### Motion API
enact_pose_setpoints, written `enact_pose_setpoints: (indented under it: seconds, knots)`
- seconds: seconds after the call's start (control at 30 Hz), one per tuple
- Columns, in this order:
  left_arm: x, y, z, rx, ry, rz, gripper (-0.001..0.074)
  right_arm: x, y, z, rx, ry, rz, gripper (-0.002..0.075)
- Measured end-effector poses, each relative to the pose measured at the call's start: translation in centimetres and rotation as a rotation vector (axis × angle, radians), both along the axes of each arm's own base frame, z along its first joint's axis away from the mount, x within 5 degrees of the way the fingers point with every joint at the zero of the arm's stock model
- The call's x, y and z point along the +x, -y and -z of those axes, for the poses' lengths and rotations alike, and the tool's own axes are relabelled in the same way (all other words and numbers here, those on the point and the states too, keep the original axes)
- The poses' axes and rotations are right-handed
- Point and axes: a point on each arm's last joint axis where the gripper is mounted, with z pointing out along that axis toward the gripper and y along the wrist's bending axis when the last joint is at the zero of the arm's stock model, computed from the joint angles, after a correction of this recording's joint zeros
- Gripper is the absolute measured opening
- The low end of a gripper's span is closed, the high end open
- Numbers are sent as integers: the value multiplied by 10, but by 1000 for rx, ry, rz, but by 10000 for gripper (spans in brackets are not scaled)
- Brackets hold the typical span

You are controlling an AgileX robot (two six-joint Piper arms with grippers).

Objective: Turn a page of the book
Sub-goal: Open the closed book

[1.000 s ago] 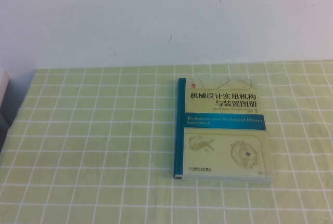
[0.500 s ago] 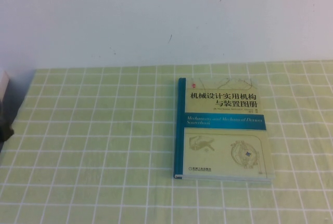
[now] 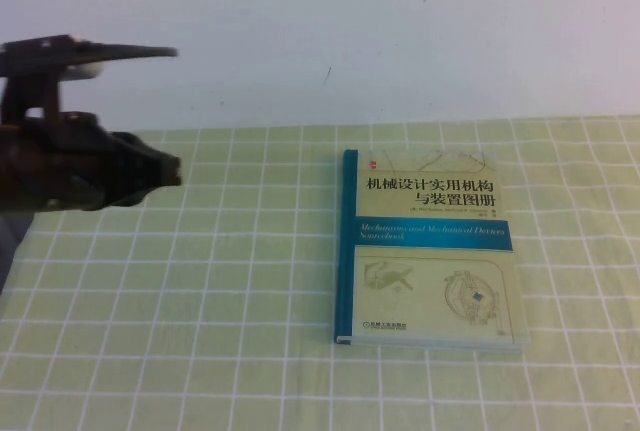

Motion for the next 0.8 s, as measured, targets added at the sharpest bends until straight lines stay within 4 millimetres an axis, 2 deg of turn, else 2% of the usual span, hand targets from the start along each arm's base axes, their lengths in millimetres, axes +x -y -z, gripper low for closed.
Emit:
enact_pose_setpoints:
  seconds: [0.1, 0.23, 0.33, 0.47, 0.57, 0.7, 0.8]
  knots:
    - [17, 31, 14, 7, -28, 81, -4, 19, -4, 17, 60, -42, -33, -3]
    - [32, 64, 39, 26, -84, 150, -4, 40, -6, 42, 111, -110, -38, 0]
    - [42, 79, 62, 38, -142, 177, -4, 54, -8, 60, 169, -160, -34, 55]
    - [54, 87, 92, 54, -220, 182, -4, 72, -11, 89, 261, -242, 4, 222]
    - [59, 89, 108, 60, -261, 174, -4, 83, -12, 114, 298, -303, 24, 307]
    - [60, 94, 119, 69, -278, 171, -4, 95, -14, 145, 337, -369, 40, 338]
    - [59, 100, 124, 75, -278, 179, -4, 100, -19, 161, 341, -407, 35, 342]
